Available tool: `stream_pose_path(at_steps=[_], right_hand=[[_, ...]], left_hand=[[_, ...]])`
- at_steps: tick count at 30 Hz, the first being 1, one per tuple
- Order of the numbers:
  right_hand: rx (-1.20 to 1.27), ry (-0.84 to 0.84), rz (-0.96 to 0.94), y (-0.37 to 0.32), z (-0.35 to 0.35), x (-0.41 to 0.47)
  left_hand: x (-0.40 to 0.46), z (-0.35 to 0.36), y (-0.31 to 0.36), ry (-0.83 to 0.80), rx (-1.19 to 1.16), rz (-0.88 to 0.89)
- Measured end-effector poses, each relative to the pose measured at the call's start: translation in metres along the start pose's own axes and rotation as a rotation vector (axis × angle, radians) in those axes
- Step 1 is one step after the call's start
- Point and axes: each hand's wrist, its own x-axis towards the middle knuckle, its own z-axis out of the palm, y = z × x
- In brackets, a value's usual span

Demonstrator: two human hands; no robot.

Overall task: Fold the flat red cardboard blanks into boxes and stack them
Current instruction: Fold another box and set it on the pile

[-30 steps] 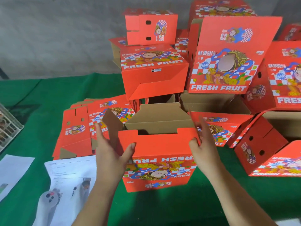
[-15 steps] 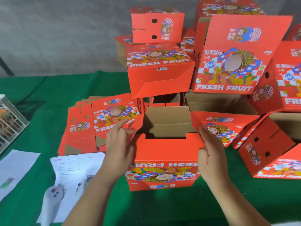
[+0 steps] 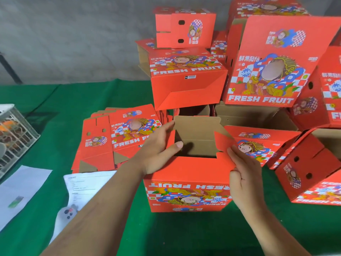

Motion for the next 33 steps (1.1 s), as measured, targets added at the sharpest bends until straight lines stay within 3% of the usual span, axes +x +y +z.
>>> stream_pose_path(at_steps=[3,6,7,11,14,16,20,23,25,27,29,31,33], right_hand=[[-0.03,-0.081,-0.013,0.001,-0.009,-0.005],[-0.009,-0.188,0.067,0.001,-0.014,-0.005],[-0.001,-0.206,0.093,0.0,-0.015,-0.003],[0.069,-0.255,0.193,-0.004,-0.021,0.023],[0.297,-0.187,0.49,-0.017,-0.017,0.05],[0.155,-0.276,0.5,-0.02,-0.011,0.058],[-0.121,-0.642,0.331,-0.016,-0.005,0.056],[-0.286,-0.587,0.326,-0.016,0.0,0.052],[-0.41,-0.546,0.289,-0.019,0.003,0.047],[-0.34,-0.521,0.3,-0.016,0.004,0.044],[-0.147,-0.474,0.425,-0.012,0.002,0.045],[0.06,-0.415,0.587,-0.006,0.001,0.049],[0.242,-0.425,0.756,-0.003,-0.002,0.05]], left_hand=[[0.009,0.002,-0.003,-0.091,0.281,-0.12],[0.012,0.013,0.0,0.032,0.451,-0.083],[0.011,0.015,0.0,0.106,0.427,-0.051],[0.004,0.011,-0.009,0.296,-0.029,0.076],[-0.001,0.014,-0.01,0.251,0.021,0.054],[-0.002,0.017,-0.011,0.195,0.165,0.041],[-0.002,0.014,-0.005,0.055,0.298,-0.113],[0.004,0.024,0.006,-0.033,0.534,-0.316],[0.003,0.028,0.006,-0.012,0.547,-0.363],[0.001,0.027,0.001,0.073,0.353,-0.301],[-0.002,0.025,-0.003,0.217,-0.001,-0.311],[-0.008,0.025,-0.008,0.342,-0.517,-0.538],[-0.017,0.021,-0.016,0.178,-0.945,-0.807]])
